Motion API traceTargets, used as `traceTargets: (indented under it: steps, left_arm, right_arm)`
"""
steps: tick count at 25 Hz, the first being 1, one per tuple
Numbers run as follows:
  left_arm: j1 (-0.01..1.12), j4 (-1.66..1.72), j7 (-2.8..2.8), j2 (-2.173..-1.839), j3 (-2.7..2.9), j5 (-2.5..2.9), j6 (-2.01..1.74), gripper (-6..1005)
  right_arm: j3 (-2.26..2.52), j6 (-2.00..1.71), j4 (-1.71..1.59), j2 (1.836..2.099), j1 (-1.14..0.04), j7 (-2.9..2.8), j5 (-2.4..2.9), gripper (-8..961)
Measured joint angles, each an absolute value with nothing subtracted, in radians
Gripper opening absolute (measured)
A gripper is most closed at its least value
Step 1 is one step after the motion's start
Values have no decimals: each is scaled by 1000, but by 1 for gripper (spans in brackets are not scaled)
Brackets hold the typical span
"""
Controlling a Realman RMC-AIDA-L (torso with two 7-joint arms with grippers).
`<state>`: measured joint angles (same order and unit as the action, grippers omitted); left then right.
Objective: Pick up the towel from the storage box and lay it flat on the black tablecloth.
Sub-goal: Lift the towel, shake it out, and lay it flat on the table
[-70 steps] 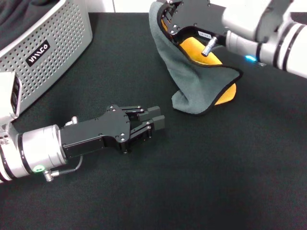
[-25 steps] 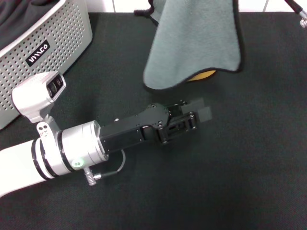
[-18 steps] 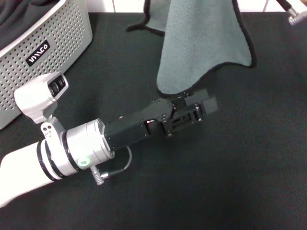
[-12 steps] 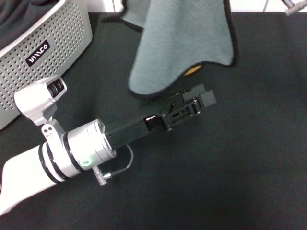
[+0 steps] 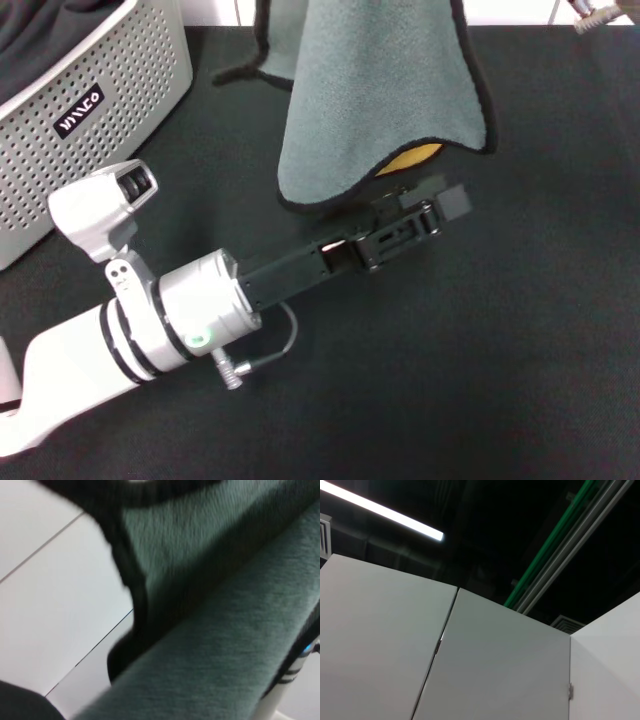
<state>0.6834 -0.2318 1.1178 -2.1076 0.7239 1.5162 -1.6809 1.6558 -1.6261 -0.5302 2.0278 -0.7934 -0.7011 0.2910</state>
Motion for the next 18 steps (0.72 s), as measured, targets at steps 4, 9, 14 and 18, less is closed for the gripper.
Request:
traceTargets:
  steps: [4,9,14,18]
  left_arm:
    - [702,-265,1105,-2108,632,1592,-1664,515]
    - [705,-295,1080,-2108,531,1669,-1651,515]
    - [706,-314,1066,-2108,477,1696,-1654,515]
    - [707,-315,1065,-2108,422,1738,-1663,515]
  right_arm:
    - [1707,-1626,-530,2028,-796,-663,237,66]
    - [1736,-1628,-530,2028,-798,-632,203,67]
    - [1781,-1625,-529,2028,-798,-579,162,69]
    - [1802,-1623,-526,2028,-797,-560,147,70]
